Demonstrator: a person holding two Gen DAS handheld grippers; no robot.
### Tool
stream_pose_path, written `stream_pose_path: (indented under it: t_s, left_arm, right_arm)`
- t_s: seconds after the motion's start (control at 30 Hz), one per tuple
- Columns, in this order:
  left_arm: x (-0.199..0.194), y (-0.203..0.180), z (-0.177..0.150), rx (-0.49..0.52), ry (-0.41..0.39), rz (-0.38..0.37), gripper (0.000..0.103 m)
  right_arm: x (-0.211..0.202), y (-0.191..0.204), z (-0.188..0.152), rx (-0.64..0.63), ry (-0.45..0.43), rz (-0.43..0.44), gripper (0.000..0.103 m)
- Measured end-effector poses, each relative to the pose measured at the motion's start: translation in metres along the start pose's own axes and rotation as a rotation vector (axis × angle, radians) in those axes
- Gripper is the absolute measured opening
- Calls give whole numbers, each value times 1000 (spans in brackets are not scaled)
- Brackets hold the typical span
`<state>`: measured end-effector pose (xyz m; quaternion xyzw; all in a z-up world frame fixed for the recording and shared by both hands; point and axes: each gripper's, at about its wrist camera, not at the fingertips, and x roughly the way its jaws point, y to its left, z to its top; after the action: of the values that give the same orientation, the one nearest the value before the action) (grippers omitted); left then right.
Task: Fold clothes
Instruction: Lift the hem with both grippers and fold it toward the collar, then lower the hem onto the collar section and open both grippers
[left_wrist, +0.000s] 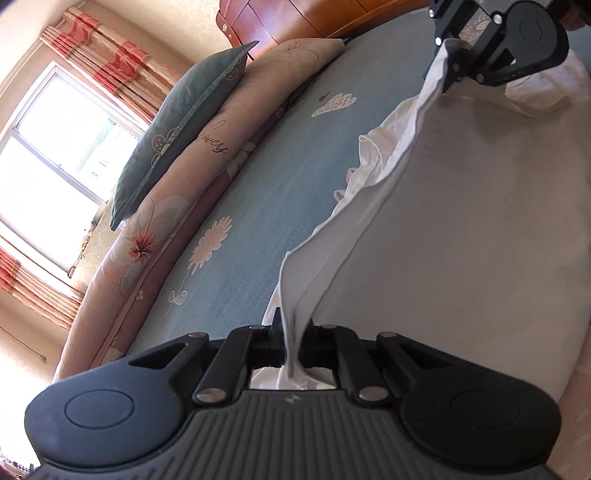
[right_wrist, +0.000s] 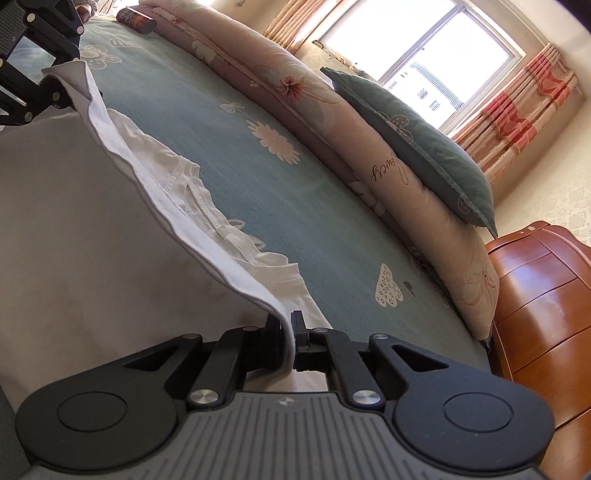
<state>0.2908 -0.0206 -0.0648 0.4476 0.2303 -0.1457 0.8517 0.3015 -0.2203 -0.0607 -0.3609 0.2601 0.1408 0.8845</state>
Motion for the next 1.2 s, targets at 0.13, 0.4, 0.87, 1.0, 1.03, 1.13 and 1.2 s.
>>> stream_pose_path:
  t_s: [0.13,0.4,0.87,1.0,1.03,1.13,1.2]
  left_arm:
    - [14,-5,-4,4,12,-17,5]
    - [23,10,-12,-94,33,-116,21]
    - [59,82,-30,-650,64,-290,61]
    - [53,103,-43,-830,-15,-435,67]
    - [45,102,-46,-815,-18,-425,67]
    - [22,98,-55,-761,-25,-388,67]
    - [6,95,-61,-725,-30,-363,67]
  right_arm:
    - [19,-1,-4,29,22,42,6]
    - [34,-11,-13,142,51,101,29]
    - [79,-95,-12,519,61,417,66]
    - [66,-102,-18,571,-5,494,68]
    - [63,-107,-19,589,-20,497,68]
    - [50,-122,-21,641,-58,466,68]
    - [32,-132,-23,657,-100,440,68]
